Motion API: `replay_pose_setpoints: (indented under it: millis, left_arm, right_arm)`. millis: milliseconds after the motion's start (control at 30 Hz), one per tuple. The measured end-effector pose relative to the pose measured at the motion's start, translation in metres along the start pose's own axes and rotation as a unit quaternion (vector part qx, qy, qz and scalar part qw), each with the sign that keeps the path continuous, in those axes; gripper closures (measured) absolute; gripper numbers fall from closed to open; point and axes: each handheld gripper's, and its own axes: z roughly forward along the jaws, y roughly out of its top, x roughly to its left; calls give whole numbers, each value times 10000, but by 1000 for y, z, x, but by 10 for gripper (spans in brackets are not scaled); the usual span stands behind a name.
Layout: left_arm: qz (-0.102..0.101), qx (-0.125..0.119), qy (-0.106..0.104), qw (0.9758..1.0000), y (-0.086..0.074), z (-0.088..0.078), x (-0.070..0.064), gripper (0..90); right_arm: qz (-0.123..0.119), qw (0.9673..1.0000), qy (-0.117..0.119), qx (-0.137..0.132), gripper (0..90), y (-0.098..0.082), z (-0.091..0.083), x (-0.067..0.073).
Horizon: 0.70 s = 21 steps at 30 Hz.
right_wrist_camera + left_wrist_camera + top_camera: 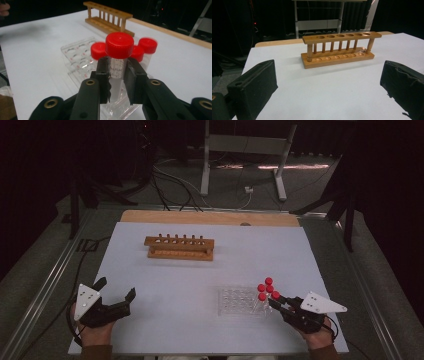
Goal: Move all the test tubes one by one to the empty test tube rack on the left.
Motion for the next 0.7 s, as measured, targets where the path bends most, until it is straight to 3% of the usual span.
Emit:
replay_pose_setpoints:
  millis: [200, 567, 700]
  left_arm:
    - [-2, 25, -7, 10000, 0, 1, 0, 16]
    - [-32, 50, -39, 10000, 2, 0, -2, 16]
    - [-51, 70, -147, 9999, 5, 0, -9, 16]
  right_arm:
    - [120, 9998, 18, -174, 744, 9, -8, -4]
    - [48, 9996, 43, -267, 744, 24, -17, -2]
    - [-14, 9995, 182, -272, 744, 30, -21, 3]
